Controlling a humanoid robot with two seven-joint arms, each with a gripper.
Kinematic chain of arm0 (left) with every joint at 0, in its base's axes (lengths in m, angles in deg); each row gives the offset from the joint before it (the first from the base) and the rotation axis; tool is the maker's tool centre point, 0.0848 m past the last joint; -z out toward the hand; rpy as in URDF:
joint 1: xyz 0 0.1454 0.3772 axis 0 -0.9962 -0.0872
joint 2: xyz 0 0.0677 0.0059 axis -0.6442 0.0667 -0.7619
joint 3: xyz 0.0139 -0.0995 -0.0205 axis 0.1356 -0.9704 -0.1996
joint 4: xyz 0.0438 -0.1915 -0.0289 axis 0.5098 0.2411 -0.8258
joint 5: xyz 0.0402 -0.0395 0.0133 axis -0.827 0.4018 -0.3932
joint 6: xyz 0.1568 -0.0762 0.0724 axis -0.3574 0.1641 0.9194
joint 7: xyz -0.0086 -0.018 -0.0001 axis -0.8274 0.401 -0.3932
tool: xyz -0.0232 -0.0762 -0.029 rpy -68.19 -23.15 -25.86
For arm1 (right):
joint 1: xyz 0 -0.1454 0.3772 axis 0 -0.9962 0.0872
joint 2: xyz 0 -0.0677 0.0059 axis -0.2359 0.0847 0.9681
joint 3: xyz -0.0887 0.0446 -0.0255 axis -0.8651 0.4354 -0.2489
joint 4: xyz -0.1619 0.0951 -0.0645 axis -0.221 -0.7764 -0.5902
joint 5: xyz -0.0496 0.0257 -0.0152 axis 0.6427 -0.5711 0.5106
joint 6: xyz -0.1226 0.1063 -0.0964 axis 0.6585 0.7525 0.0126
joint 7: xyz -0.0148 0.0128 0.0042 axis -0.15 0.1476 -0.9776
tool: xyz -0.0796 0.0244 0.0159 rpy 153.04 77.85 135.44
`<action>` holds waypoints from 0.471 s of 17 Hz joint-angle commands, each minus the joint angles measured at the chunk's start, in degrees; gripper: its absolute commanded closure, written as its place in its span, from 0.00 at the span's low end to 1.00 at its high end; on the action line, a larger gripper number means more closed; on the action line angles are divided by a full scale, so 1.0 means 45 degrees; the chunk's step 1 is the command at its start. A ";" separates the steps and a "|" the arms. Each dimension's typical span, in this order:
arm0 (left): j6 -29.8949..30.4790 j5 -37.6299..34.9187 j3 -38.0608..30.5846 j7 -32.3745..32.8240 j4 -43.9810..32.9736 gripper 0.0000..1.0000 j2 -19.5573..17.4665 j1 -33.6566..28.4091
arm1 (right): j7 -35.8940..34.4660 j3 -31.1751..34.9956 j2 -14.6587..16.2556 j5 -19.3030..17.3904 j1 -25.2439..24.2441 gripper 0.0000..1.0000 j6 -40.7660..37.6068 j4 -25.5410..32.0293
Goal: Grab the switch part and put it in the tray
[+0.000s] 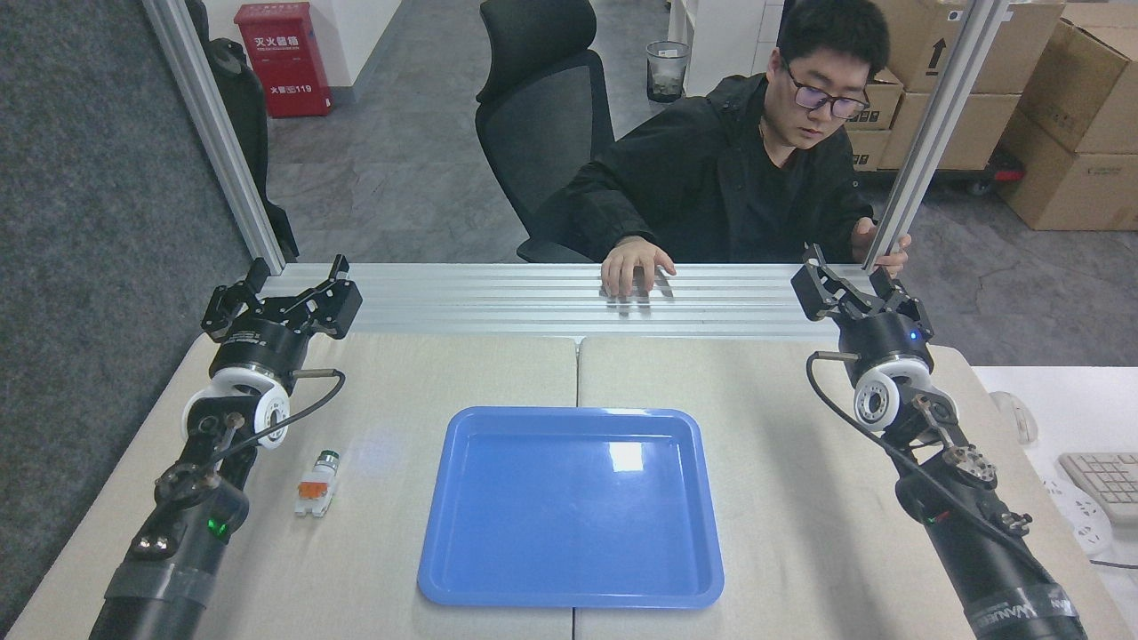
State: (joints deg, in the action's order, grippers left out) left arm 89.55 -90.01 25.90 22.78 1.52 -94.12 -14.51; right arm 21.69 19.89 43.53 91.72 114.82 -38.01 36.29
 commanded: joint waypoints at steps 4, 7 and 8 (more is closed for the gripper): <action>-0.0086 0.0097 -0.0069 0.0090 -0.0047 0.00 -0.0036 -0.0049 | -0.0004 0.0000 0.0000 0.0000 -0.0013 0.01 0.0001 0.0000; -0.0067 0.0078 -0.0069 0.0051 -0.0125 0.00 0.0042 -0.0088 | -0.0004 0.0000 0.0000 0.0000 -0.0013 0.01 0.0001 0.0000; -0.0067 0.0078 -0.0068 0.0031 -0.0125 0.00 0.0081 -0.0088 | -0.0004 0.0000 0.0000 0.0000 0.0006 0.01 0.0001 0.0000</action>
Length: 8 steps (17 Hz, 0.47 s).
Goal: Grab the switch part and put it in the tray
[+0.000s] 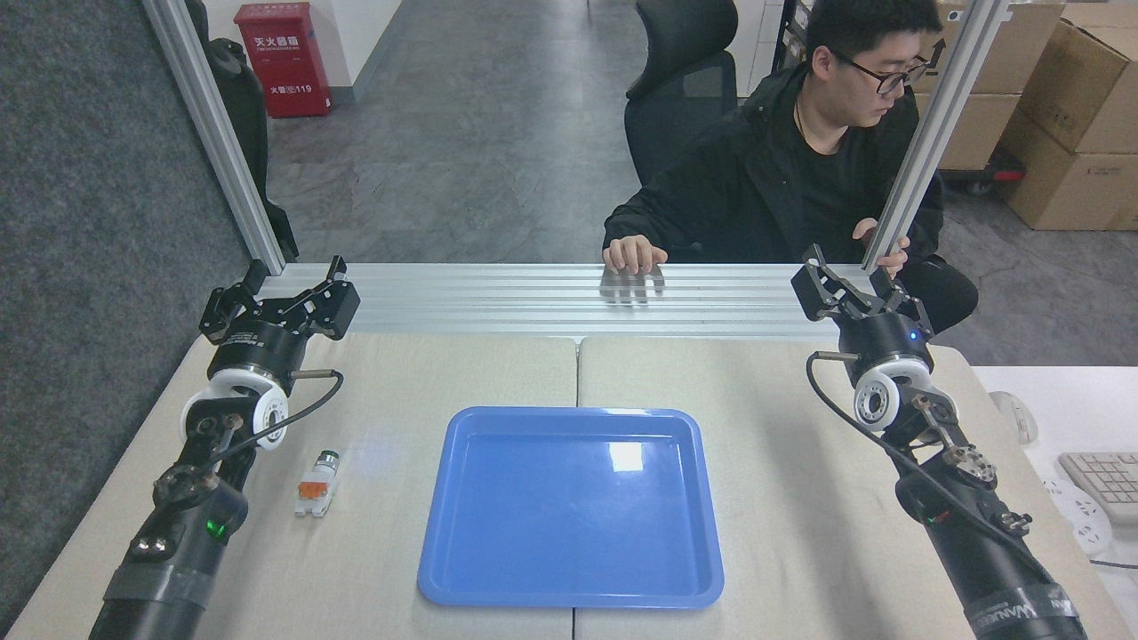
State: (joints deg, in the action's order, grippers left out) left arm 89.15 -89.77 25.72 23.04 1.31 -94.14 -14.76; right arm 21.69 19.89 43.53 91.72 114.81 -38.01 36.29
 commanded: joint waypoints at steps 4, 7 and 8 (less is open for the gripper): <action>0.0040 -0.0015 -0.0027 -0.0104 -0.0061 0.00 0.0046 -0.0033 | -0.0004 0.0000 0.0000 0.0000 -0.0009 0.01 0.0002 0.0000; 0.0040 -0.0093 -0.0027 -0.0104 -0.0002 0.00 0.0026 -0.0053 | -0.0004 0.0000 0.0000 0.0000 -0.0009 0.01 0.0002 0.0000; 0.0041 -0.0093 -0.0027 -0.0104 -0.0021 0.00 0.0065 -0.0053 | -0.0004 0.0000 0.0000 0.0000 0.0010 0.01 0.0002 0.0000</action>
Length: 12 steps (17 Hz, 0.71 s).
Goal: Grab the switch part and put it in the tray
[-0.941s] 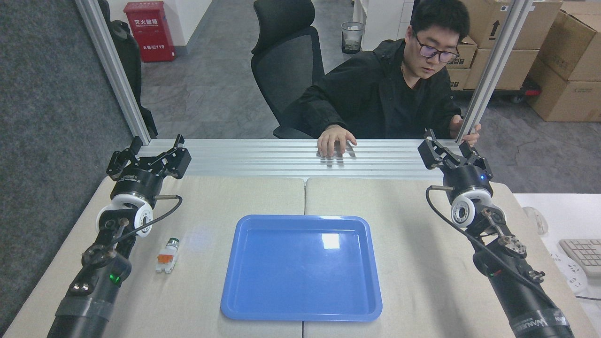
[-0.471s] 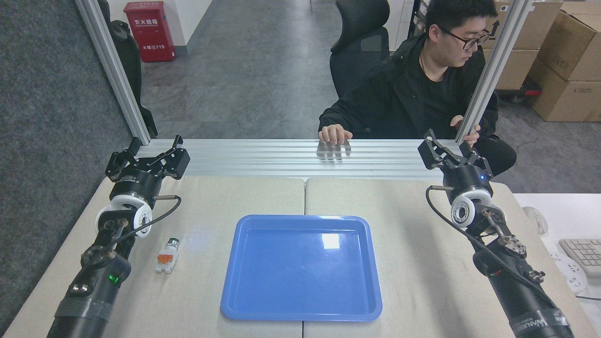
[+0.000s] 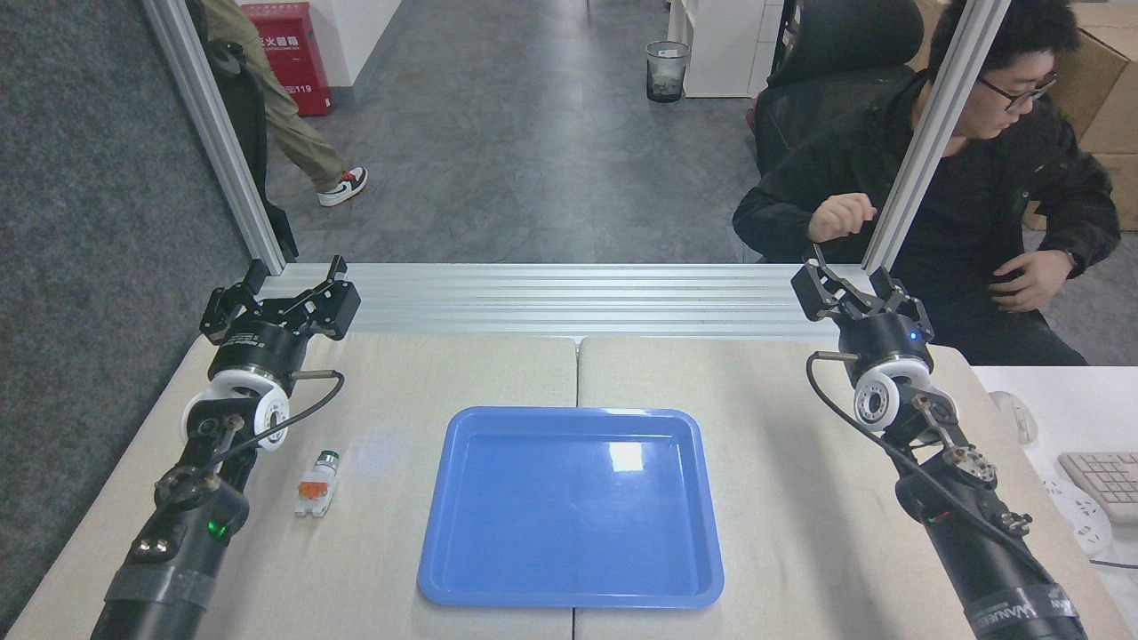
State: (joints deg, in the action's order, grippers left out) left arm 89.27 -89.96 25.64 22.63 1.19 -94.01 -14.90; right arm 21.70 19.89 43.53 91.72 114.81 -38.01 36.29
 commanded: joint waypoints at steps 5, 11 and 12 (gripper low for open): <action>0.0073 -0.0149 0.0009 -0.0013 -0.0052 0.00 0.0056 0.0076 | -0.0006 0.0000 0.0000 0.0000 -0.0010 0.01 0.0001 0.0000; 0.0111 -0.0188 0.0107 -0.0013 -0.0053 0.00 0.0037 -0.0002 | -0.0006 0.0000 0.0000 0.0000 -0.0010 0.01 0.0001 0.0000; 0.0131 -0.0188 0.0088 -0.0013 -0.0053 0.00 0.0056 -0.0022 | -0.0006 0.0000 0.0000 0.0000 -0.0010 0.01 0.0001 0.0000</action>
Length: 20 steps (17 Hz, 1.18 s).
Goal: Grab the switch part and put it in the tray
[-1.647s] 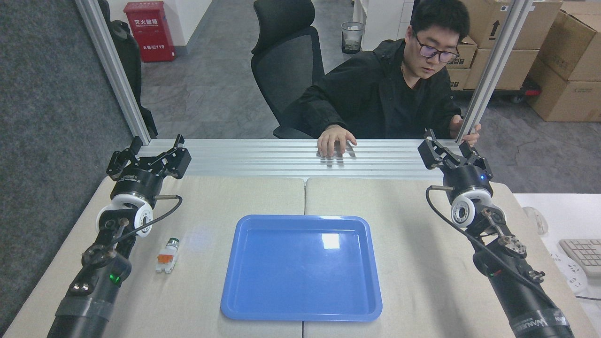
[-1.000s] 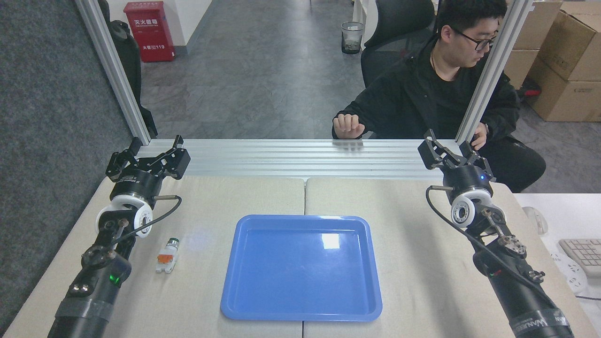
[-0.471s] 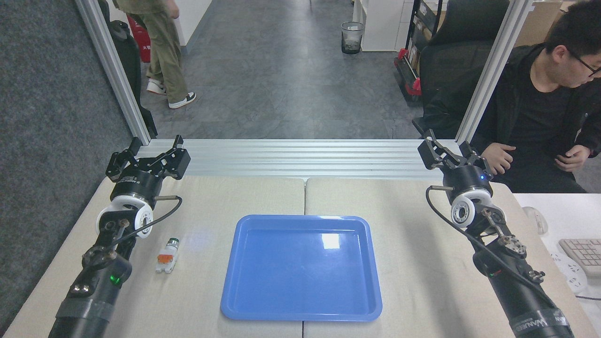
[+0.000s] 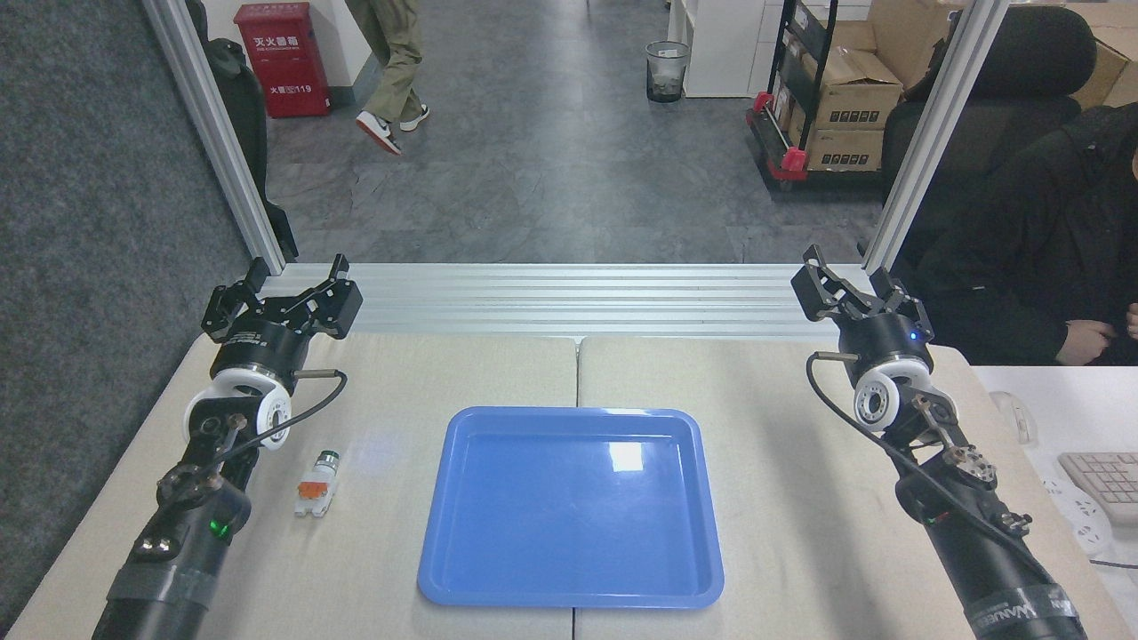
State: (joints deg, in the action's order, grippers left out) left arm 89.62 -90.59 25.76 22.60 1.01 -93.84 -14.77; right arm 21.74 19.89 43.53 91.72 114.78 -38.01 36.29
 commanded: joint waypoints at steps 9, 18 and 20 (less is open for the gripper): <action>-0.0121 -0.1139 -0.0428 -0.0554 -0.0715 0.00 -0.0100 -0.3778 | -0.0015 0.0000 0.0000 0.0000 -0.0003 0.01 0.0001 -0.0001; -0.0980 -0.2331 -0.0350 -0.0359 -0.1833 0.00 0.0623 -0.5341 | -0.0015 0.0000 0.0000 0.0000 -0.0003 0.01 0.0001 -0.0001; -0.1369 -0.2779 -0.0389 -0.0417 -0.0996 0.00 0.0759 -0.5480 | -0.0015 0.0000 0.0000 0.0000 -0.0003 0.01 0.0001 -0.0001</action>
State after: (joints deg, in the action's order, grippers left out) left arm 84.97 -99.56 24.42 21.02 -4.45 -92.36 -35.96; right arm 21.67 19.89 43.53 91.72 114.76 -38.00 36.29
